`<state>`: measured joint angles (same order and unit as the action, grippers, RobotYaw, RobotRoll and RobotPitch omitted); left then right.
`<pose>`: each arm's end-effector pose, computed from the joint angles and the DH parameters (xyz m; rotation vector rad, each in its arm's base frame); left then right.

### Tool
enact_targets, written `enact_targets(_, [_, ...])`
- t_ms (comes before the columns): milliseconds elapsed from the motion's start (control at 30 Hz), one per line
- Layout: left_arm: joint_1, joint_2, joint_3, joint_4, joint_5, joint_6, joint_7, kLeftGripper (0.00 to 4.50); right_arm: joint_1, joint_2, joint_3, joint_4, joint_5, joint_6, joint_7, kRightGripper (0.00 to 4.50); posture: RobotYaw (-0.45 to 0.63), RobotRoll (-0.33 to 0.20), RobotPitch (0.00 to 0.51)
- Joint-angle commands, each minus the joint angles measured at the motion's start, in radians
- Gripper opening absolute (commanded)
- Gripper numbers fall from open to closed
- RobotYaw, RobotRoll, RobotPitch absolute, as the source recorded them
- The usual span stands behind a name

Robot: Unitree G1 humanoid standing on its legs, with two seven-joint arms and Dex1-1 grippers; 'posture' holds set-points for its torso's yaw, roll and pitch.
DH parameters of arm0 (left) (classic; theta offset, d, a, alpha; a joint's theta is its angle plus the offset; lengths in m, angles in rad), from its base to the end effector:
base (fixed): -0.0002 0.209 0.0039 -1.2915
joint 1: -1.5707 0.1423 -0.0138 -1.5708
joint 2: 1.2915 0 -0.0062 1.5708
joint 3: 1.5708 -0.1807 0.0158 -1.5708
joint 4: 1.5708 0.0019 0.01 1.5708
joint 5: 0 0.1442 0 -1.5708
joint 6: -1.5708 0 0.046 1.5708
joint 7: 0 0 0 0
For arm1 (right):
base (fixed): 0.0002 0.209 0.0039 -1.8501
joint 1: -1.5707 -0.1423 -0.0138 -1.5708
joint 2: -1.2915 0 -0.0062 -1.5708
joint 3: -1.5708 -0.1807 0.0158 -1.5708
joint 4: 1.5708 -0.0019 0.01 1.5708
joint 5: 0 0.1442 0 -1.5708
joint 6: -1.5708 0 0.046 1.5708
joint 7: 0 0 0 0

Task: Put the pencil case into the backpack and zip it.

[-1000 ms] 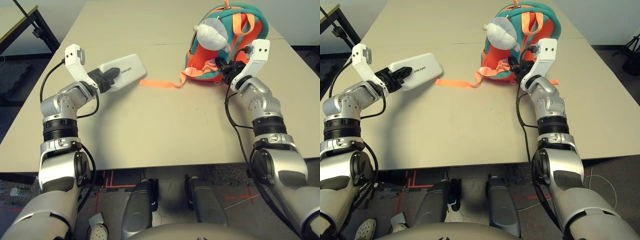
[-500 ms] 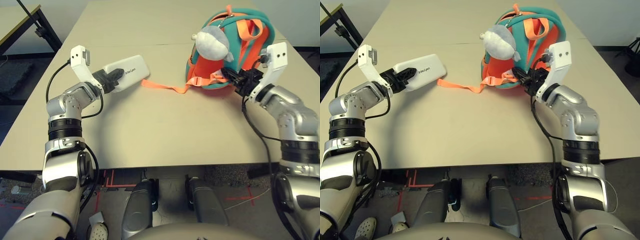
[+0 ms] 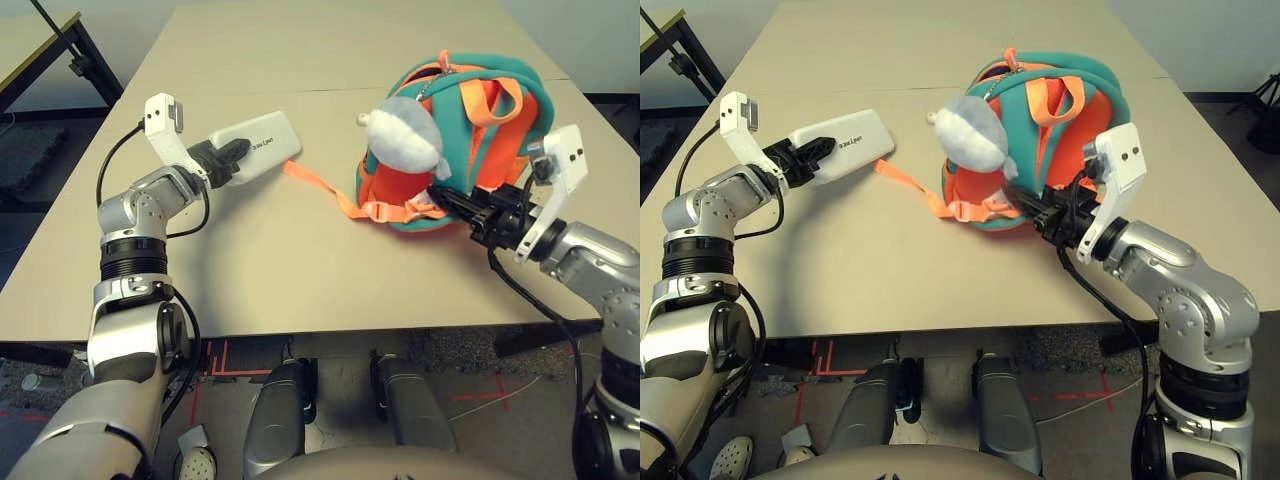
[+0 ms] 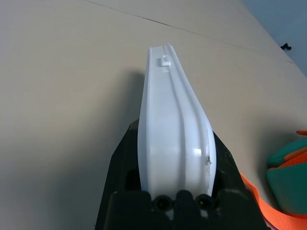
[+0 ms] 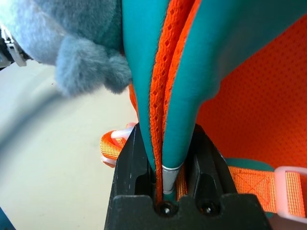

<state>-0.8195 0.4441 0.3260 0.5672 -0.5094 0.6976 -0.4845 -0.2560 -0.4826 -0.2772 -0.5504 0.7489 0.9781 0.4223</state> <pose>0.3289 0.2541 0.1712 -0.4279 0.2009 -0.3719 0.2108 -0.2132 0.1879 0.1068 0.1127 0.6706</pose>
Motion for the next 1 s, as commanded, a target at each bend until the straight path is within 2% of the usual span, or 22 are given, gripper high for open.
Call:
enact_targets(33, [-0.03, -0.008, -0.012, 0.006, 0.006, -0.013, -0.015, 1.19, 0.012, 0.013, 0.045, -0.013, -0.005, -0.019, -0.014, 0.75, -0.18, 0.0, 0.149])
enact_targets(233, [-0.051, 0.004, -0.02, -0.02, 0.006, -0.036, -0.036, 1.19, -0.078, 0.033, 0.058, 0.077, -0.053, -0.016, -0.098, 0.75, -0.17, 0.0, 0.143])
enact_targets(667, [-0.12, 0.029, -0.04, -0.121, -0.02, -0.059, -0.159, 1.19, -0.068, 0.026, 0.116, 0.146, -0.136, -0.052, -0.098, 0.75, -0.16, 0.0, 0.134])
enact_targets(1000, [-0.288, 0.076, -0.06, -0.074, -0.061, -0.026, -0.374, 1.19, 0.0, -0.063, 0.138, 0.175, -0.209, -0.04, -0.081, 0.75, -0.17, 0.0, 0.128])
